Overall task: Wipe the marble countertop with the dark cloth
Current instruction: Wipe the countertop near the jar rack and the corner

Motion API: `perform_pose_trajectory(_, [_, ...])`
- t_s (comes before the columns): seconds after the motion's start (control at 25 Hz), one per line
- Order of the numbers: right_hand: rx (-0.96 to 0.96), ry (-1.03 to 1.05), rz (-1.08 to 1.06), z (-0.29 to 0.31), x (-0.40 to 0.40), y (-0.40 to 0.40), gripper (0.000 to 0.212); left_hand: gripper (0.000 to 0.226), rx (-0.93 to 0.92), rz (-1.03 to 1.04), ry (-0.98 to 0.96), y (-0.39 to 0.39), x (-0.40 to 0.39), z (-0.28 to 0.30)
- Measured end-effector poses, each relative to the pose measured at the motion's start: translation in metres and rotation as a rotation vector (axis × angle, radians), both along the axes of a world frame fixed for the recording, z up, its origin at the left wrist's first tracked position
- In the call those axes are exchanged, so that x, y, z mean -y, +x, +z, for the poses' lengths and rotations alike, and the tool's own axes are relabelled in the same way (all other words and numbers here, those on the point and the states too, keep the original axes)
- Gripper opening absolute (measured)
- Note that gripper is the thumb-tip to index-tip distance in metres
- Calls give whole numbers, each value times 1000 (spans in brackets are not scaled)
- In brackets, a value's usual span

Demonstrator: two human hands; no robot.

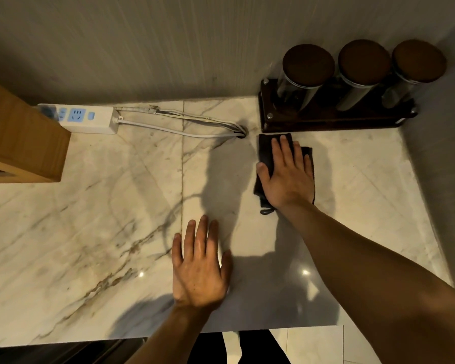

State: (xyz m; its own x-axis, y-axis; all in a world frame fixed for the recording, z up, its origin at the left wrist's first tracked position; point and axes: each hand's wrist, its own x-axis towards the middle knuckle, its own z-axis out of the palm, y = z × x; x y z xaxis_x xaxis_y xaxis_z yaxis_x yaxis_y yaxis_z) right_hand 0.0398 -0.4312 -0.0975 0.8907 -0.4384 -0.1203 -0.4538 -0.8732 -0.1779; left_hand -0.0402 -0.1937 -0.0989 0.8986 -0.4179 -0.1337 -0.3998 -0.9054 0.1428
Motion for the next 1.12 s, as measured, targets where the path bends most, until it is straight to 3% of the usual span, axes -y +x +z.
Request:
perform_pose_trajectory(0.36, [17, 106, -402, 2, -12, -6, 68, 62, 10, 4, 12, -2, 0, 2])
perform_pose_trajectory(1.12, [30, 62, -515, -4, -63, -120, 70, 65, 51, -5, -46, -5, -2, 4])
